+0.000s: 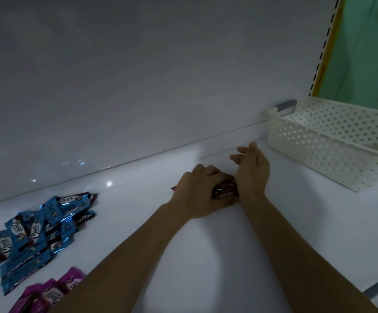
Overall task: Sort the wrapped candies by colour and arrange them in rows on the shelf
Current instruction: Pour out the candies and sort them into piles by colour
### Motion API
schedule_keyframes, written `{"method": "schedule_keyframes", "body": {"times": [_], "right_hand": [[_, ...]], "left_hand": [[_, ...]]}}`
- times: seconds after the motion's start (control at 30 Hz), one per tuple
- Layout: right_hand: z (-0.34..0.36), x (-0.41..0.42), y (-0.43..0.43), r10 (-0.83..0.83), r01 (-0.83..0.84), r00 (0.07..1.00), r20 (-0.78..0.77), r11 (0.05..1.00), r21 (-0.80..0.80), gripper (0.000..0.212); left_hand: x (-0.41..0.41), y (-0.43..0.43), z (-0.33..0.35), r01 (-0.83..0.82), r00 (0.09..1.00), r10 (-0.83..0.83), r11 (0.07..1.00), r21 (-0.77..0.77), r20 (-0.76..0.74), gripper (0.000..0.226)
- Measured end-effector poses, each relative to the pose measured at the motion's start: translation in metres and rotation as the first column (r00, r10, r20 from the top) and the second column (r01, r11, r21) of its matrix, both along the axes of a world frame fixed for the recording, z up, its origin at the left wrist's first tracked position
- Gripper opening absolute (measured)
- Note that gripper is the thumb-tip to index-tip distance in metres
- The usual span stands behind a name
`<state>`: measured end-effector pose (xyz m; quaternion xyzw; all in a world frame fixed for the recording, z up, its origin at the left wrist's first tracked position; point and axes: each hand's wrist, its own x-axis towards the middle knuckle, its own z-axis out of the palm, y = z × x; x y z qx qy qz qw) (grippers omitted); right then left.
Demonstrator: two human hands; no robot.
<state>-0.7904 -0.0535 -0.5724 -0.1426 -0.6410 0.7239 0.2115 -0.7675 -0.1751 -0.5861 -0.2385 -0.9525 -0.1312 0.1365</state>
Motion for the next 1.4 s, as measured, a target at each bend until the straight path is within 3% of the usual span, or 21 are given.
{"method": "schedule_keyframes", "body": {"times": [0.13, 0.23, 0.33, 0.4, 0.5, 0.63, 0.7, 0.77, 0.83, 0.87, 0.93, 1.07, 1.33, 1.4], "right_hand": [[-0.003, 0.003, -0.002, 0.113, -0.110, 0.993, -0.027, 0.989, 0.101, 0.047], [-0.002, 0.003, 0.001, 0.223, -0.224, 0.975, 0.015, 0.972, 0.071, 0.051], [0.002, 0.005, -0.006, 0.321, -0.321, 0.947, 0.030, 0.947, -0.009, 0.052], [0.001, 0.006, -0.010, 0.313, -0.313, 0.950, -0.023, 0.950, 0.012, 0.049], [-0.004, 0.003, -0.011, 0.270, -0.269, 0.961, -0.055, 0.963, 0.016, 0.047], [-0.008, 0.005, -0.012, 0.344, -0.335, 0.939, -0.015, 0.921, 0.199, 0.039], [-0.005, 0.015, -0.015, 0.464, -0.438, 0.882, 0.076, 0.753, 0.491, 0.034], [-0.002, 0.025, -0.018, 0.551, -0.513, 0.800, 0.237, 0.424, 0.746, 0.046], [0.000, 0.031, -0.020, 0.584, -0.533, 0.726, 0.364, 0.141, 0.835, 0.068], [0.000, 0.033, -0.020, 0.594, -0.545, 0.700, 0.397, 0.084, 0.834, 0.071], [-0.001, 0.034, -0.019, 0.626, -0.580, 0.675, 0.389, 0.126, 0.805, 0.059], [-0.004, 0.033, -0.020, 0.690, -0.523, 0.687, 0.225, 0.255, 0.813, 0.022], [-0.003, 0.042, -0.018, 0.559, -0.482, 0.794, 0.238, 0.340, 0.807, 0.019], [0.001, 0.047, -0.020, 0.530, -0.454, 0.829, 0.180, 0.449, 0.770, 0.016]], "left_hand": [[0.005, 0.002, 0.001, 0.036, 0.998, -0.031, 0.994, 0.105, -0.047, 0.036], [0.008, 0.001, -0.004, -0.047, 0.979, 0.066, 0.994, 0.103, -0.193, 0.029], [0.005, -0.003, -0.003, -0.142, 0.979, 0.172, 0.961, 0.238, -0.110, 0.032], [0.004, -0.005, -0.003, -0.165, 0.984, 0.177, 0.888, 0.430, 0.012, 0.034], [0.009, -0.006, 0.005, -0.213, 0.977, 0.173, 0.694, 0.688, 0.127, 0.022], [0.019, -0.020, 0.023, -0.269, 0.959, 0.222, 0.529, 0.805, 0.175, 0.014], [0.030, -0.027, 0.036, -0.284, 0.954, 0.213, 0.411, 0.866, 0.212, 0.018], [0.043, -0.033, 0.045, -0.292, 0.953, 0.163, 0.260, 0.920, 0.256, 0.016], [0.060, -0.038, 0.047, -0.313, 0.947, 0.135, 0.199, 0.929, 0.290, 0.016], [0.067, -0.042, 0.045, -0.328, 0.942, 0.138, 0.197, 0.924, 0.305, 0.016], [0.080, -0.050, 0.039, -0.362, 0.927, 0.175, 0.188, 0.913, 0.331, 0.017], [0.101, -0.063, 0.031, -0.450, 0.879, 0.248, 0.150, 0.881, 0.407, 0.015], [0.148, -0.063, 0.035, -0.469, 0.866, 0.249, 0.107, 0.876, 0.433, 0.014], [0.157, -0.063, 0.037, -0.468, 0.866, 0.244, 0.085, 0.880, 0.437, 0.014]]}}
